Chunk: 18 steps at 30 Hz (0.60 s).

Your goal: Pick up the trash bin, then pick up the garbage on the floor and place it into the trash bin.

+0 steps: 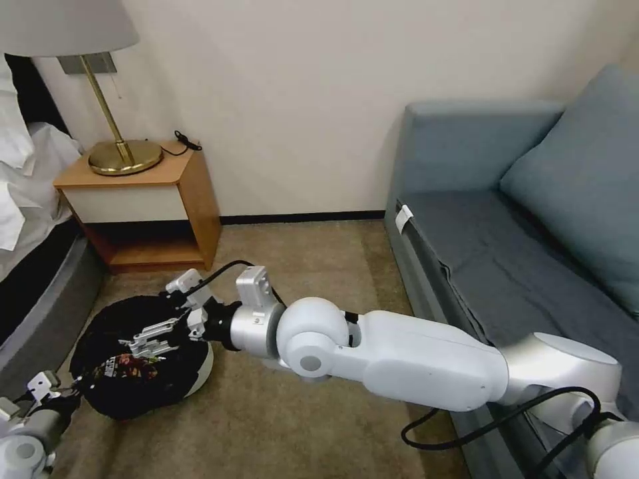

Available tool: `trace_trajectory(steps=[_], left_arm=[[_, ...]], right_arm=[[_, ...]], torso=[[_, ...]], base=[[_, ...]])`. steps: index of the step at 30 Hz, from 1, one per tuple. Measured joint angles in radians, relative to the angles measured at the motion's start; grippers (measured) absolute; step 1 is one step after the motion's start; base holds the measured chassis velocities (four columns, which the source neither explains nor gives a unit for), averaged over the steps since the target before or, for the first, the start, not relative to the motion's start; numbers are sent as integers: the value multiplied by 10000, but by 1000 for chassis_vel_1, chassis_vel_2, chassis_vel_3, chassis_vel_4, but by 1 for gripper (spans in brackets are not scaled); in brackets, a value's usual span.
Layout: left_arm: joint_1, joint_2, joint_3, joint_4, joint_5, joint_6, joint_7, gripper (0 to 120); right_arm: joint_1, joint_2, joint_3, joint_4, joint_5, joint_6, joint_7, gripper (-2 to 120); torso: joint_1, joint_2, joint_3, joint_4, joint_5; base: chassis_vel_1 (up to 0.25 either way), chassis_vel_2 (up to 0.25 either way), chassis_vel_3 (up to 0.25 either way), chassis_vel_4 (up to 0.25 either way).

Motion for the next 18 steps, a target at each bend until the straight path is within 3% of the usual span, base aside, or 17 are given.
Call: trace_trajectory(steps=[5, 10, 18], left_arm=[[5, -36, -14, -31, 93, 1, 81, 4], [-30, -37, 4, -140, 204, -14, 180, 23], [-9, -1, -134, -446, 743, -417, 531, 47]], right_arm=[[-181, -718, 413, 317, -689, 119, 351, 100], [-665, -1895, 1116, 746, -1510, 189, 386, 100], [-2177, -2772, 2482, 968, -3055, 307, 564, 100]], torso=[[-1, 0, 0, 3, -3], [0, -1, 1, -7, -8], [0, 0, 1, -1, -5]], base=[[0, 0, 0, 0], [0, 0, 0, 0], [0, 0, 0, 0]])
